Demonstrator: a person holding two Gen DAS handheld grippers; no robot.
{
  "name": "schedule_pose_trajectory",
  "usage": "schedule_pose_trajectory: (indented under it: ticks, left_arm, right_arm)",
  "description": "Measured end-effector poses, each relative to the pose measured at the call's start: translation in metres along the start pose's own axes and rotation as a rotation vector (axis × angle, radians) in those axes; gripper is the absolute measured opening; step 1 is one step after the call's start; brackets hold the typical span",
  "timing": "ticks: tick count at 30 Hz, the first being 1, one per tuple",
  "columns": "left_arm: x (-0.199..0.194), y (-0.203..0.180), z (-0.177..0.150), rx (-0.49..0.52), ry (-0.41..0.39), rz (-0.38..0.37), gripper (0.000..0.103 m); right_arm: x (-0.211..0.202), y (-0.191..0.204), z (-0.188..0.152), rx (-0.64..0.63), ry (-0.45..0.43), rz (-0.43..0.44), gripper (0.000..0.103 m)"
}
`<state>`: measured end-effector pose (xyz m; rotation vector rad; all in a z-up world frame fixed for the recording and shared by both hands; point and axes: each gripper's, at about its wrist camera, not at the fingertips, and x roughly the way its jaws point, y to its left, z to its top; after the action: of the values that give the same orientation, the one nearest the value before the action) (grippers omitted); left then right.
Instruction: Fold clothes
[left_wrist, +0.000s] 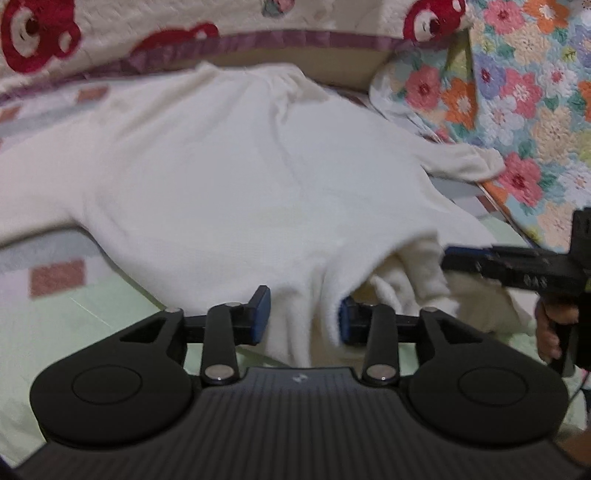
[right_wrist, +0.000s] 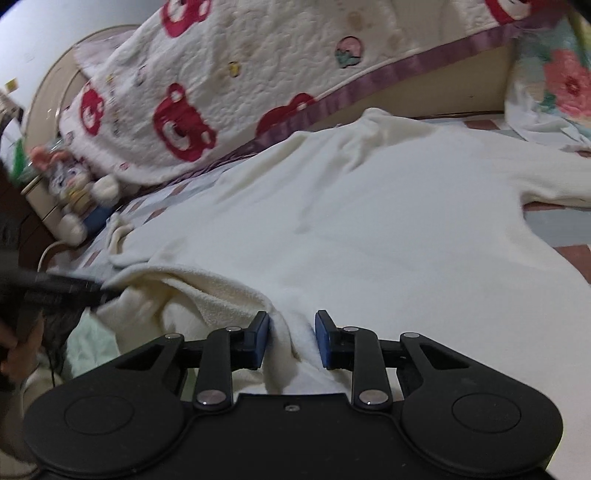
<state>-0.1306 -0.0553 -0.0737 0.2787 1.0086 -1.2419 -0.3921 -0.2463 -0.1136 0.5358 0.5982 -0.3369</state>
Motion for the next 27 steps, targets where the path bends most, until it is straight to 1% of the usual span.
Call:
schedule_pose_trajectory:
  ticks: [1,2,3,4,5,6,8,9,10,12,14,18,20,21,24,27]
  left_arm:
    - [0.004,-0.001,-0.002,-0.003,0.021,-0.013,0.042]
    - [0.008,-0.004,-0.005,0.01,0.039,-0.021,0.036]
    - [0.01,-0.008,-0.007,0.045,0.049,-0.007,0.022]
    - [0.011,-0.013,-0.01,0.089,0.055,0.016,0.004]
    - [0.009,-0.018,-0.011,0.142,0.043,0.059,0.004]
    - [0.002,-0.02,-0.01,0.181,0.011,0.102,0.004]
    - [-0.015,-0.019,-0.005,0.223,-0.061,0.172,0.004]
    - [-0.025,-0.018,-0.001,0.229,-0.096,0.193,0.004]
    - [-0.035,-0.015,0.004,0.227,-0.129,0.206,0.004]
    - [-0.047,-0.01,0.011,0.212,-0.162,0.204,0.004]
    - [-0.052,-0.009,0.017,0.21,-0.185,0.21,0.004]
    - [-0.051,-0.014,0.019,0.23,-0.197,0.222,0.004]
    - [-0.049,-0.017,0.018,0.24,-0.191,0.229,0.004]
    - [-0.048,-0.018,0.017,0.245,-0.185,0.234,0.004]
    - [-0.046,-0.019,0.015,0.253,-0.167,0.245,0.004]
    - [-0.048,-0.019,0.014,0.252,-0.159,0.258,0.004]
  right_arm:
    - [0.0,0.0,0.001,-0.007,0.002,-0.007,0.031]
    - [-0.001,0.0,0.002,-0.024,0.008,-0.018,0.031]
    - [-0.003,0.0,0.003,-0.041,0.014,-0.029,0.031]
    - [-0.005,-0.001,0.004,-0.057,0.021,-0.038,0.031]
    - [-0.015,-0.006,0.003,-0.068,0.028,-0.041,0.032]
    - [-0.025,-0.012,0.002,-0.078,0.035,-0.044,0.034]
    - [-0.045,-0.023,0.0,-0.099,0.05,-0.049,0.044]
    - [-0.055,-0.029,-0.001,-0.109,0.057,-0.052,0.044]
    - [-0.065,-0.035,-0.002,-0.123,0.066,-0.06,0.045]
    - [-0.093,-0.051,-0.012,-0.204,0.108,-0.158,0.046]
    - [-0.119,-0.069,-0.026,-0.247,0.15,-0.229,0.046]
    - [-0.158,-0.093,-0.058,-0.28,0.174,-0.326,0.047]
    - [-0.171,-0.101,-0.072,-0.293,0.165,-0.358,0.048]
    - [-0.176,-0.106,-0.078,-0.281,0.163,-0.36,0.048]
    - [-0.182,-0.118,-0.092,-0.202,0.144,-0.322,0.048]
    - [-0.184,-0.125,-0.096,-0.108,0.063,-0.264,0.048]
